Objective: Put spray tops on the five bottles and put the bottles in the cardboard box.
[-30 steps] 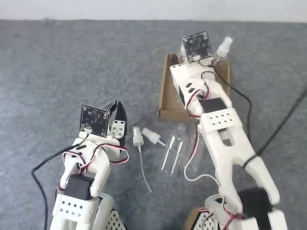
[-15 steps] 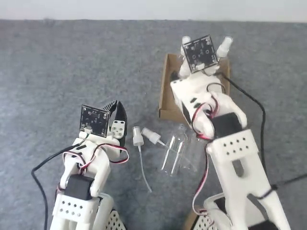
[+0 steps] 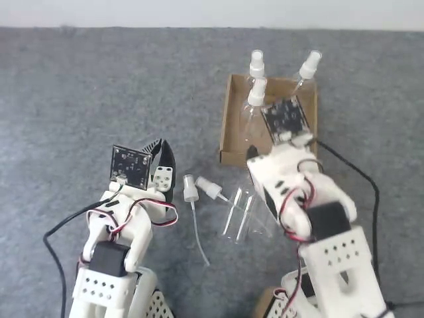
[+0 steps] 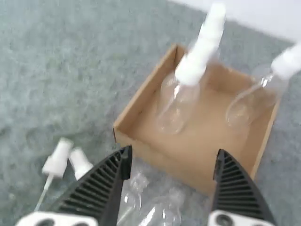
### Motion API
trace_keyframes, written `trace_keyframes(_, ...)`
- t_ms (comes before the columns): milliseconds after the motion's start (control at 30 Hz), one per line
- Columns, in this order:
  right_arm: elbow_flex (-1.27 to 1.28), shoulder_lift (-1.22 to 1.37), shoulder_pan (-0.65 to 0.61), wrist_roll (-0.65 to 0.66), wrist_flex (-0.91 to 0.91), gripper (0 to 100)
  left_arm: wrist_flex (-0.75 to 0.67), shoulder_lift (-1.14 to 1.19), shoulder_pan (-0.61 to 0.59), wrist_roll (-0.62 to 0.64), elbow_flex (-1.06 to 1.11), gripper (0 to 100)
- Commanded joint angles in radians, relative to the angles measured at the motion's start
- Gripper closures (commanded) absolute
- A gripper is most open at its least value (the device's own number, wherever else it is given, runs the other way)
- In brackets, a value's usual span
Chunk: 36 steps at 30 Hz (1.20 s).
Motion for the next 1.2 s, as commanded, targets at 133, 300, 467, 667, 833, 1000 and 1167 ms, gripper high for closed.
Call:
trace_keyframes(133, 0.166, -0.174, -0.005, 0.011, -0.038, 76.7, -0.031, -0.018, -0.012, 0.000, -0.002, 99)
trace_keyframes(300, 0.288, -0.193, -0.001, 0.011, -0.058, 76.7, -0.031, -0.018, -0.012, 0.000, -0.002, 99)
trace_keyframes(467, 0.373, -0.188, -0.002, 0.012, -0.163, 76.7, -0.029, -0.018, -0.009, 0.000, -0.002, 99)
trace_keyframes(667, 0.417, -0.191, -0.001, 0.014, -0.194, 76.7, -0.028, -0.018, -0.003, 0.000, -0.002, 99)
trace_keyframes(833, 0.428, -0.191, -0.001, 0.017, -0.194, 76.7, -0.028, -0.018, -0.006, 0.000, -0.002, 99)
trace_keyframes(1000, 0.427, -0.191, -0.001, 0.018, -0.194, 76.7, -0.029, -0.018, -0.003, 0.000, -0.002, 99)
trace_keyframes(1167, 0.428, -0.191, -0.001, 0.018, -0.194, 76.7, -0.049, -0.018, 0.055, -0.006, -0.005, 99)
